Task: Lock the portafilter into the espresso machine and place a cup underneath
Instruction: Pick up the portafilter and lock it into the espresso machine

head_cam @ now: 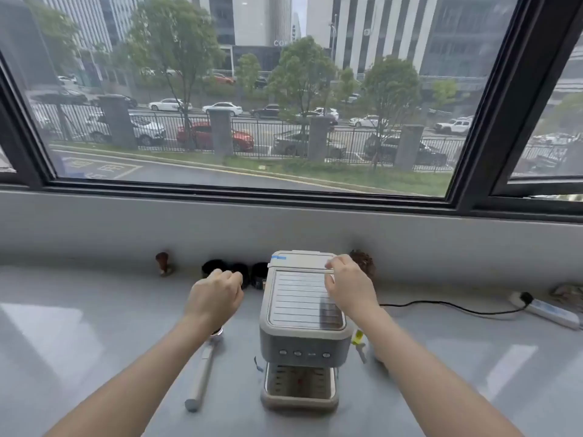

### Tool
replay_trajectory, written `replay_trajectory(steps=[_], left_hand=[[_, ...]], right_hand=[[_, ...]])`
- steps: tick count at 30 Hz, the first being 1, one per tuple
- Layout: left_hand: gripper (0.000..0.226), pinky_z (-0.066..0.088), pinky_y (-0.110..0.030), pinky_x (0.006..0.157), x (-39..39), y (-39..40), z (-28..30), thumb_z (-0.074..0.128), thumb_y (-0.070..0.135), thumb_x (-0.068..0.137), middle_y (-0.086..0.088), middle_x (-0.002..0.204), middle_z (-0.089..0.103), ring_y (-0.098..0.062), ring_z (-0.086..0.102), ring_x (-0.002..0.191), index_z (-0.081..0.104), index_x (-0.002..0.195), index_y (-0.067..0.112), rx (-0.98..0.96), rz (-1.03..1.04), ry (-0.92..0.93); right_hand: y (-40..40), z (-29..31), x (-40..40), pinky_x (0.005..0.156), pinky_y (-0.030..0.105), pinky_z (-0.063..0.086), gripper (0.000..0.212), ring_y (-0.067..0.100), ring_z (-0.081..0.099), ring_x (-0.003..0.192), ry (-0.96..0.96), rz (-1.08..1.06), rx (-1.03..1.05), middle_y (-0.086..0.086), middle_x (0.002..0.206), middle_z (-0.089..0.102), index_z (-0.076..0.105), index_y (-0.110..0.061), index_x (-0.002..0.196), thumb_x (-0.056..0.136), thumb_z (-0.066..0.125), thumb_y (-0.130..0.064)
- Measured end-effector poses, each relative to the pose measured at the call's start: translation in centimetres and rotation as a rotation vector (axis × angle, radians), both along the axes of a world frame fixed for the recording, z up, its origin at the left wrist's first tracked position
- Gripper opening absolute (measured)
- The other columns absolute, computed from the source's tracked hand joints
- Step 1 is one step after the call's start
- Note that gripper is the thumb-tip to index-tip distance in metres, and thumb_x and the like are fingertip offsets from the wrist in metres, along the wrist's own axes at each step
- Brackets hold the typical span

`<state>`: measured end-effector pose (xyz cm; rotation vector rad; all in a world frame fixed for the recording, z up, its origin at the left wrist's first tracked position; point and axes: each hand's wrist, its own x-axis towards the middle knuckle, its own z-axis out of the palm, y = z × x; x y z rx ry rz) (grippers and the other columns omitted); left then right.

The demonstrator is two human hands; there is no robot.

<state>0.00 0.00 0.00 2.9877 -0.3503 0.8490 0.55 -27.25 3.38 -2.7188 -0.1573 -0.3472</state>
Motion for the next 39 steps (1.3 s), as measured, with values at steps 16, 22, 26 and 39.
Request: replay_trajectory(steps=[16,22,26,39], left_hand=[[0.043,0.031,-0.033,0.045,-3.3,5.8,-18.9,0.046,-0.001,0.077,-0.007,0.079,0.056,-0.03,0.052,0.073,0.053,0.119,0.009,-0.069,0.294,0.599],[0.031,0.04,-0.04,0.055,-3.6,5.6,-21.0,0.04,0.001,0.084,-0.015,0.104,0.051,-0.035,0.056,0.086,0.047,0.114,0.002,-0.108,0.396,0.728],[0.028,0.042,-0.043,0.066,-3.2,5.7,-22.3,0.041,0.002,0.085,-0.02,0.109,0.05,-0.039,0.057,0.095,0.041,0.113,-0.003,-0.283,0.52,0.8],[0.014,0.036,-0.035,0.051,-9.6,4.9,-21.0,0.044,0.02,0.088,-0.01,0.066,0.054,-0.033,0.051,0.059,0.037,0.082,0.01,-0.551,0.512,0.725]], right_hand=[[1.1,-6.6,0.9,0.104,0.035,0.037,0.03,0.026,0.046,0.121,-0.025,-0.054,0.107,0.008,0.124,0.052,0.056,-0.008,0.116,0.091,0.043,-0.016],[1.0,-7.0,1.3,0.096,0.034,0.041,0.03,0.023,0.046,0.123,-0.02,-0.072,0.138,0.002,0.131,0.048,0.055,-0.014,0.117,0.091,0.042,-0.02],[1.0,-6.8,1.3,0.09,0.037,0.043,0.032,0.028,0.05,0.12,0.077,-0.118,0.204,0.001,0.148,0.034,0.052,-0.025,0.123,0.092,0.043,-0.028],[1.0,-6.6,1.0,0.092,0.036,0.04,0.041,0.032,0.053,0.113,0.21,-0.178,0.305,0.009,0.136,0.041,0.043,-0.035,0.135,0.094,0.037,-0.041]])
